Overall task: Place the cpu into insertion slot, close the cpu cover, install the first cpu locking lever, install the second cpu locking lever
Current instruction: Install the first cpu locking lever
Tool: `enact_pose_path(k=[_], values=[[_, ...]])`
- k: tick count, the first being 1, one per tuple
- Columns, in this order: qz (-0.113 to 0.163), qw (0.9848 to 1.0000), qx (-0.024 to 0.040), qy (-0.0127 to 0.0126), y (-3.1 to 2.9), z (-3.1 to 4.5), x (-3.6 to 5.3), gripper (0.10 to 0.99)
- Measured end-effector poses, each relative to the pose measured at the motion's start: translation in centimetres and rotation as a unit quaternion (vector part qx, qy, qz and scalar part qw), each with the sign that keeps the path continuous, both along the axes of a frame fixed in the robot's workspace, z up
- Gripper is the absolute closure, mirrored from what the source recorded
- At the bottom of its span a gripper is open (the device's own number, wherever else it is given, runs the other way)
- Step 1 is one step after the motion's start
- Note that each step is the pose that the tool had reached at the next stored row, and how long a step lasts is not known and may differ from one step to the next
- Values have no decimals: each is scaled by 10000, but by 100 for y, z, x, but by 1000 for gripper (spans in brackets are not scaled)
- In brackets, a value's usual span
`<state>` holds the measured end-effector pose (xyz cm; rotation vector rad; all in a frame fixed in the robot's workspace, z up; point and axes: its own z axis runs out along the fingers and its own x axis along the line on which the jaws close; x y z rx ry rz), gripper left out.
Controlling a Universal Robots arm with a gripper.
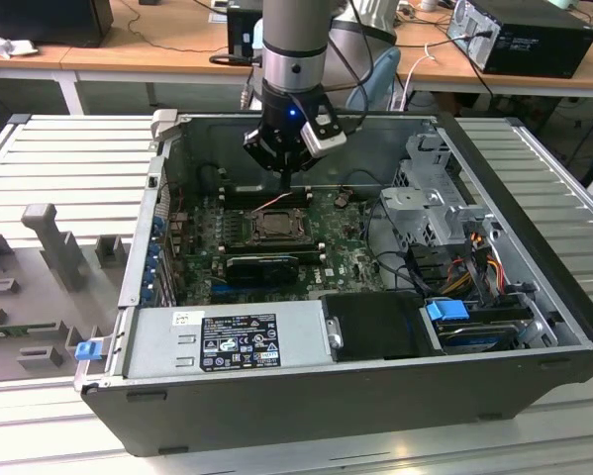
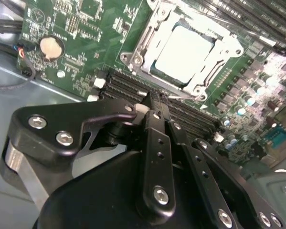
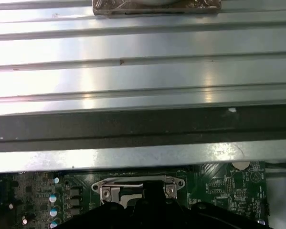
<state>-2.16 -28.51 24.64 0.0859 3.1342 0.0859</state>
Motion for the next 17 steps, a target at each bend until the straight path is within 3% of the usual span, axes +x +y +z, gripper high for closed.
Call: enact_pose_path(k=[17], values=[[6, 10000, 16, 0, -7, -34, -25, 980]])
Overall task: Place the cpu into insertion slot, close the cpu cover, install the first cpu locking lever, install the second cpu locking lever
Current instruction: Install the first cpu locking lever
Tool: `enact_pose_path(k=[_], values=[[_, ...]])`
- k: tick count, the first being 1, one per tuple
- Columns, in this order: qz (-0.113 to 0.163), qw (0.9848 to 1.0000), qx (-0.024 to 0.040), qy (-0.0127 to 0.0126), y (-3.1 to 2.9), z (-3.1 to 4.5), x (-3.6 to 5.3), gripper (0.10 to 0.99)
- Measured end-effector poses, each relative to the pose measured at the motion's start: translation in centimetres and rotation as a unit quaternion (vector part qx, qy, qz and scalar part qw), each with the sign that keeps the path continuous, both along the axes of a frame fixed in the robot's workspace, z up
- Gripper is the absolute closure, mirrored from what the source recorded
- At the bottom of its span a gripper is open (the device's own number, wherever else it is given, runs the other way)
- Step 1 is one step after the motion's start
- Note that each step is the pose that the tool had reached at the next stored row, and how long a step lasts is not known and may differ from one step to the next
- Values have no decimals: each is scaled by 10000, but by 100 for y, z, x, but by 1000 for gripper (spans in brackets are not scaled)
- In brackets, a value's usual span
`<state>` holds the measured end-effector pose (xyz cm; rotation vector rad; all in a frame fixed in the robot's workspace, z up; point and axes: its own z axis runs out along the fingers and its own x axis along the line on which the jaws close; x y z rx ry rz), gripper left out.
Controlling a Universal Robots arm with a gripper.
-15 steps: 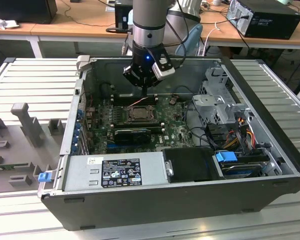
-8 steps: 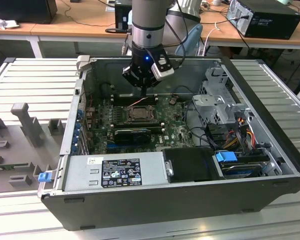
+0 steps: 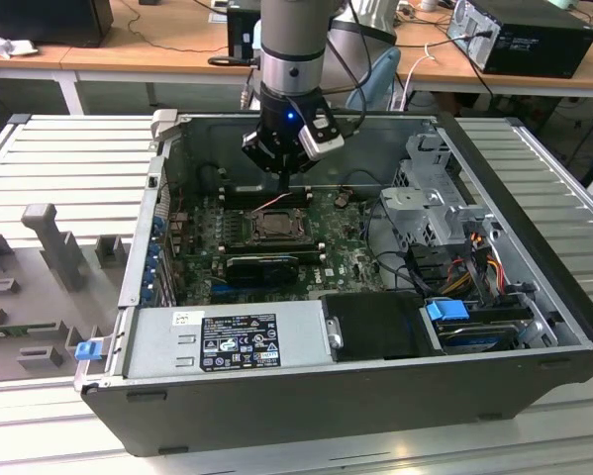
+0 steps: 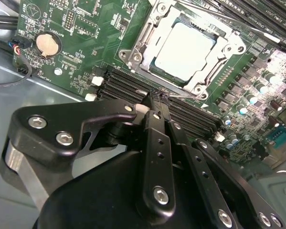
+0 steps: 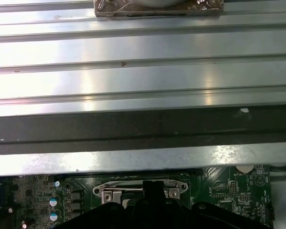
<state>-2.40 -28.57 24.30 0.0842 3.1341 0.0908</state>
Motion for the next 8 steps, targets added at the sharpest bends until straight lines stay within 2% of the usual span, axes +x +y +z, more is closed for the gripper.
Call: enact_pose_path(k=[3, 5, 8], values=[[1, 10000, 8, 0, 0, -7, -16, 980], [24, 10000, 44, 0, 0, -15, -38, 980], [115, 9999, 60, 1, 0, -60, -59, 980]])
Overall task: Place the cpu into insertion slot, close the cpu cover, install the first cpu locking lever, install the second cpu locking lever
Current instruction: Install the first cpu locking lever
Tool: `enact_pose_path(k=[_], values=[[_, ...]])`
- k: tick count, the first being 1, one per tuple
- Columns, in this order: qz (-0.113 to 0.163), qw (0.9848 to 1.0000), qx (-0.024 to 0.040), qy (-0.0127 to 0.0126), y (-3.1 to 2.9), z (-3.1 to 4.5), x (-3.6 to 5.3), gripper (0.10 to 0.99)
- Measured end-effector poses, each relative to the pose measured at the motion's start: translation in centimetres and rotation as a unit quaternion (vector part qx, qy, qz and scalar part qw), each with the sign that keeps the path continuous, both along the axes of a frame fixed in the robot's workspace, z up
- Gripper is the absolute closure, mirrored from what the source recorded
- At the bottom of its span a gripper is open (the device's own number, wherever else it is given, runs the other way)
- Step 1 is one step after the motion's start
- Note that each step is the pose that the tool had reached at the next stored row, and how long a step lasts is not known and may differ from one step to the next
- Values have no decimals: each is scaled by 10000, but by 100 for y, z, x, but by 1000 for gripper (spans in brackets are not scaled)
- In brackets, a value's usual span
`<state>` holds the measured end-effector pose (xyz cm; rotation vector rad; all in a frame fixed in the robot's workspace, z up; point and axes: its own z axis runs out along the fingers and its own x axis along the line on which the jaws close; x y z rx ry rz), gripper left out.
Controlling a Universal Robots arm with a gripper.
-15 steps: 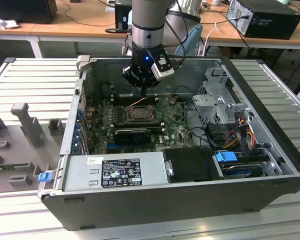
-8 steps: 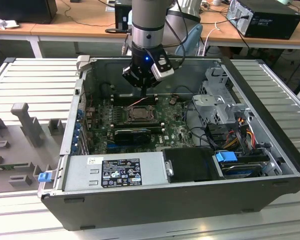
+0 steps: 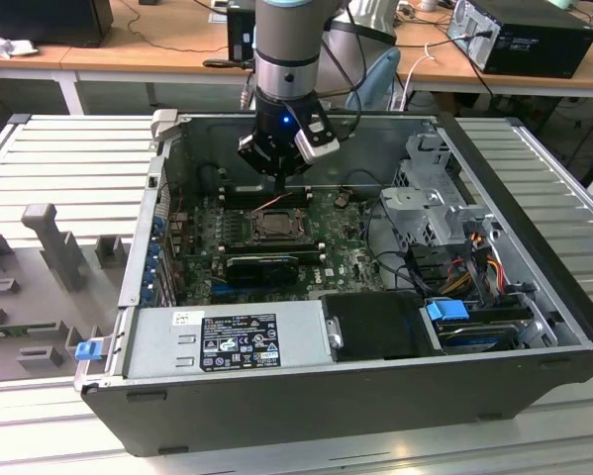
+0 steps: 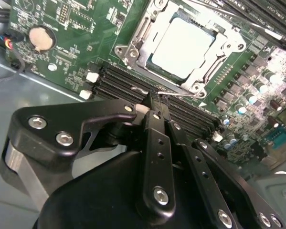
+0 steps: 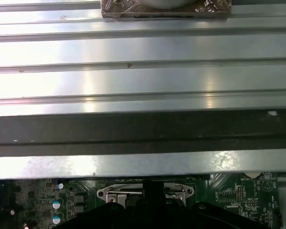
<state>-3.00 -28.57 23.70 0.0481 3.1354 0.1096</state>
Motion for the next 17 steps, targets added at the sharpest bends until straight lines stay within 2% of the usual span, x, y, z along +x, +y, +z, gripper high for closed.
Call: enact_pose_path(k=[7, 11, 17], values=[[45, 10000, 6, -4, 0, -121, -3, 980], [159, 9999, 6, -5, 13, -141, 10, 980], [165, 9999, 6, -5, 31, -172, 31, 980]])
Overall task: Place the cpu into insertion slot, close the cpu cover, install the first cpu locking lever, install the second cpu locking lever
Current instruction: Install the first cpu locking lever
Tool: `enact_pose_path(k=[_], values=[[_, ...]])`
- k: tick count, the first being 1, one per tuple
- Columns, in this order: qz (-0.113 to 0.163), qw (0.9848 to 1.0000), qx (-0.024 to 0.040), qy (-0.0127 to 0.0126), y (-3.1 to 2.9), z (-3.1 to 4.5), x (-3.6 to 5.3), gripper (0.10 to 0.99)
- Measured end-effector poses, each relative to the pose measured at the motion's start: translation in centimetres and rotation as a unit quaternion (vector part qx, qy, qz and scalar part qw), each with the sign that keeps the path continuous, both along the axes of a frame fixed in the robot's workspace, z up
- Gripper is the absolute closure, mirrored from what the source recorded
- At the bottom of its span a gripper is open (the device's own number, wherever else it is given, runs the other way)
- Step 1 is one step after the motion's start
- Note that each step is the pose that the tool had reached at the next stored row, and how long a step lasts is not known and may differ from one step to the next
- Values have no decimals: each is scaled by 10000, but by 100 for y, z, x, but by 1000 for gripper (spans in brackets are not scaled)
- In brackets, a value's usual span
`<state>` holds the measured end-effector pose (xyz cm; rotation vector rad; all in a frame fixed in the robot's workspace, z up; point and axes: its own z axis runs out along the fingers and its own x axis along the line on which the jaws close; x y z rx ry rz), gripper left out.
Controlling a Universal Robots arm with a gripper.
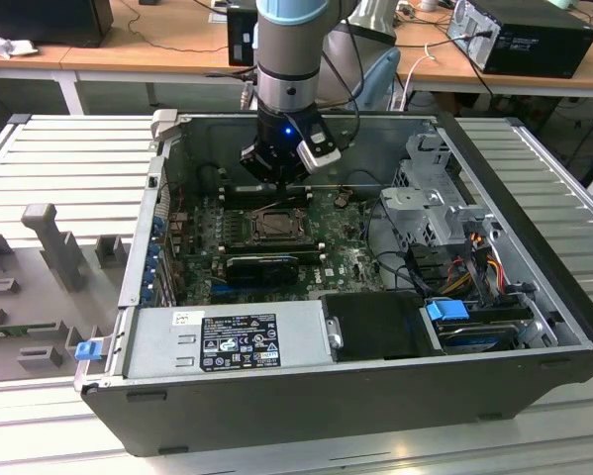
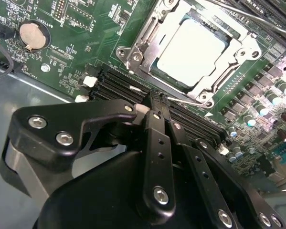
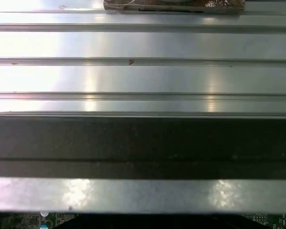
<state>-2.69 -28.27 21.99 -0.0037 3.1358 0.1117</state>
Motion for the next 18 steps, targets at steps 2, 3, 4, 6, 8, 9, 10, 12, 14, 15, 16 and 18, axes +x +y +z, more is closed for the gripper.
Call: enact_pose_path(k=[2, 3, 4, 6, 8, 9, 10, 12, 14, 15, 16, 18], values=[[12, 10000, -1, 1, 4, -7, 6, 980], [16, 10000, 0, 1, 9, -11, 14, 980], [17, 10000, 0, 0, 13, -16, 24, 980], [20, 10000, 0, 0, 15, -23, 35, 980], [27, 10000, -1, 0, 17, -30, 40, 980], [44, 10000, 0, 0, 20, -41, 41, 980], [53, 10000, 0, 1, 21, -50, 45, 980], [61, 10000, 0, 0, 22, -61, 56, 980], [66, 10000, -1, 0, 23, -66, 69, 980], [71, 10000, 0, 0, 23, -71, 76, 980], [78, 10000, 0, 0, 24, -76, 82, 980], [98, 10000, 0, 0, 25, -88, 85, 980]])
